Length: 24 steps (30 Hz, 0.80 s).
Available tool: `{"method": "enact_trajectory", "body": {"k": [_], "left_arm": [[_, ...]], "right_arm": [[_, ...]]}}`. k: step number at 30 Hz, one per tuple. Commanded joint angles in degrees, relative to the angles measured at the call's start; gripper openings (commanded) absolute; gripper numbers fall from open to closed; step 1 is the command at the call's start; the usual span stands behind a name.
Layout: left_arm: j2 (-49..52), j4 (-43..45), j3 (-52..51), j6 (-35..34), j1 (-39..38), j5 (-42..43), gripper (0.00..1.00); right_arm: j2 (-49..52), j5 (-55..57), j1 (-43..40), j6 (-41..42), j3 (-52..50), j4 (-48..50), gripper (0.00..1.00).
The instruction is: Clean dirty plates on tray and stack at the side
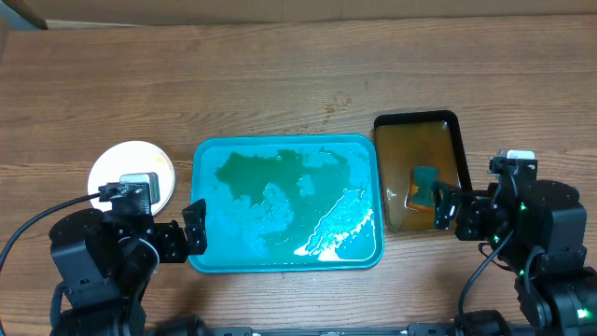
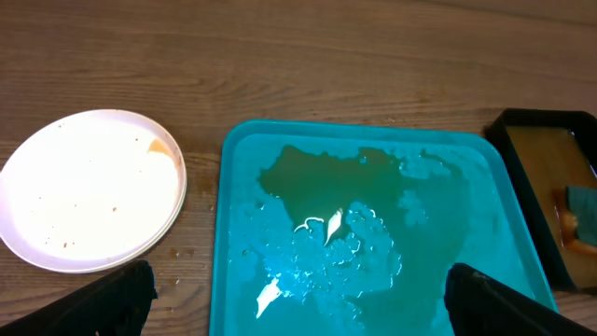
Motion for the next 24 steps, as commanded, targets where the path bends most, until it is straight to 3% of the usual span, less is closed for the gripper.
{"method": "enact_trajectory", "body": {"k": [1, 14, 24], "left_arm": [[-0.07, 0.00, -0.57, 1.09, -0.42, 1.01, 1.00], [-0.07, 0.00, -0.57, 1.09, -0.42, 1.01, 1.00], [-0.07, 0.00, -0.57, 1.09, -0.42, 1.01, 1.00]], "right_arm": [[-0.17, 0.76, 0.11, 0.39, -0.22, 0.22, 1.00], [-1.31, 0.83, 0.11, 0.33, -0.35, 0.04, 1.00], [-14.01, 3.34, -1.20, -1.40, -6.34, 4.94, 1.00]]}}
